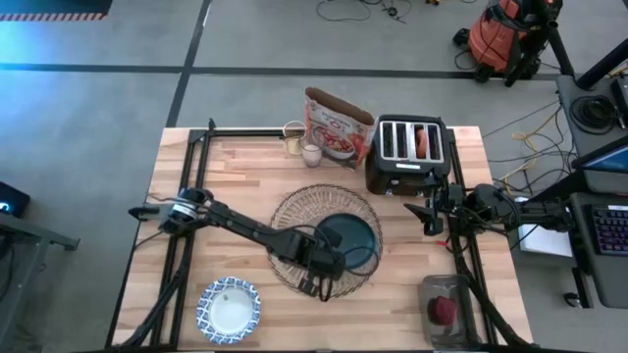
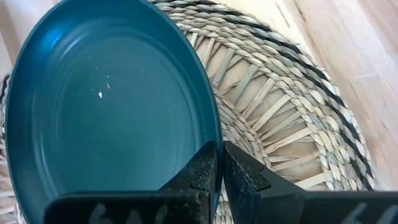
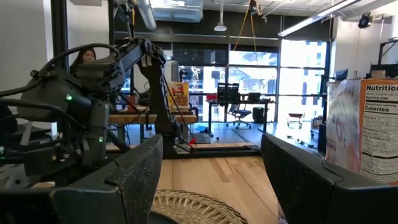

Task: Arrange a breakfast setting
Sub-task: Adjust the dark blue plate on the brown placemat, then put the white bowl on the brown placemat to the left of the dark blue plate

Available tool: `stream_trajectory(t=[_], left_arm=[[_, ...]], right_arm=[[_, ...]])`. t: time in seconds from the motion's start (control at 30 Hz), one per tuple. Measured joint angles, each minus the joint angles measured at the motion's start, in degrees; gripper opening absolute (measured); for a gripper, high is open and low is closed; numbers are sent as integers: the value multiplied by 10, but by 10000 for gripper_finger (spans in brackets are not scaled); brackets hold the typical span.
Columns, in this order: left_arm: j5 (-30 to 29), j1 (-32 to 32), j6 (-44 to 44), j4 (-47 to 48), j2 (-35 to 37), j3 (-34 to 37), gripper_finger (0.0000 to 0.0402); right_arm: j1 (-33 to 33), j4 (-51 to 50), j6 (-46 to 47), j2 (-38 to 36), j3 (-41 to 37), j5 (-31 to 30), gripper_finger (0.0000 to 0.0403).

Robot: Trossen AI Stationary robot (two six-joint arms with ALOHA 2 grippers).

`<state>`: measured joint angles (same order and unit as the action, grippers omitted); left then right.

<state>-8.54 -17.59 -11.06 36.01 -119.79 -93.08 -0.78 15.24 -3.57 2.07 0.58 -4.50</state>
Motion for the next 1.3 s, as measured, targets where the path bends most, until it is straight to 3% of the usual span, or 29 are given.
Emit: stream_trajectory(t=[0.67, 0.97, 1.3], left_arm=[[5, 1, 9, -34, 0, 0, 32], [6, -9, 132, 93, 23, 0, 83], [-6, -61, 428, 300, 83, 7, 117]], right_arm=[[0, 0, 1, 0, 0, 0, 260], [0, 0, 0, 0, 0, 0, 260], [0, 0, 0, 0, 0, 0, 260]])
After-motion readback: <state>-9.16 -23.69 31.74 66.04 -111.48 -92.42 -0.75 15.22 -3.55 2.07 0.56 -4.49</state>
